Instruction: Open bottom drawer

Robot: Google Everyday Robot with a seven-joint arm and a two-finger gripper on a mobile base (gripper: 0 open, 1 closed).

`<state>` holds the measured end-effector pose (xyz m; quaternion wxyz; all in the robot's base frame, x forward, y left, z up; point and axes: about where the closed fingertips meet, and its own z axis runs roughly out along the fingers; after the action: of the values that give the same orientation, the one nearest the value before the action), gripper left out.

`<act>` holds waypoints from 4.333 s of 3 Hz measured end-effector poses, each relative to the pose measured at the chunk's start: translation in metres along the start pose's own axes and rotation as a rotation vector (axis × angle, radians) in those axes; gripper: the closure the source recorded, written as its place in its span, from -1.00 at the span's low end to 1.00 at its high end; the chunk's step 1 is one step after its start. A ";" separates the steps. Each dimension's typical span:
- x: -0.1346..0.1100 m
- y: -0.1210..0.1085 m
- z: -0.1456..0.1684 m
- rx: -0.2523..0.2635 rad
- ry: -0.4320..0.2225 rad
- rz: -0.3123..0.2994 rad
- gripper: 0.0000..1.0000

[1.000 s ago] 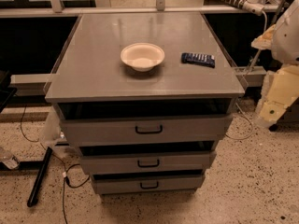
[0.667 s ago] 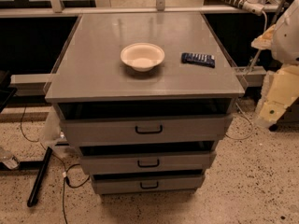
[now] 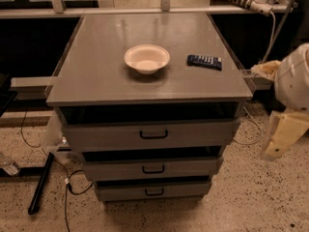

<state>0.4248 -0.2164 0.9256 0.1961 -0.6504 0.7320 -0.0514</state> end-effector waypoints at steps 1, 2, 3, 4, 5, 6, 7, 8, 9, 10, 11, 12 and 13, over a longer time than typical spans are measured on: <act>0.014 0.010 0.039 0.023 -0.068 -0.070 -1.00; 0.030 0.016 0.078 0.068 -0.155 -0.101 -1.00; 0.042 0.016 0.125 0.079 -0.205 -0.078 -1.00; 0.041 0.016 0.125 0.079 -0.205 -0.079 -1.00; 0.037 0.037 0.162 0.027 -0.227 -0.074 -1.00; 0.040 0.067 0.221 -0.028 -0.251 -0.078 -1.00; 0.044 0.092 0.276 -0.043 -0.302 -0.090 -1.00; 0.059 0.122 0.349 -0.085 -0.375 -0.093 -1.00; 0.059 0.122 0.349 -0.085 -0.375 -0.093 -1.00; 0.070 0.122 0.380 -0.097 -0.390 -0.075 -1.00; 0.094 0.120 0.441 -0.130 -0.411 -0.053 -1.00; 0.116 0.120 0.502 -0.139 -0.435 -0.009 -1.00; 0.132 0.129 0.550 -0.134 -0.474 0.056 -1.00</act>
Offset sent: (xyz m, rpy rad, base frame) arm 0.0240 -0.0260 -0.1321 0.1969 -0.2181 0.1902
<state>0.4894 -0.2269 0.3488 0.3204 -0.6352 0.6851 0.1567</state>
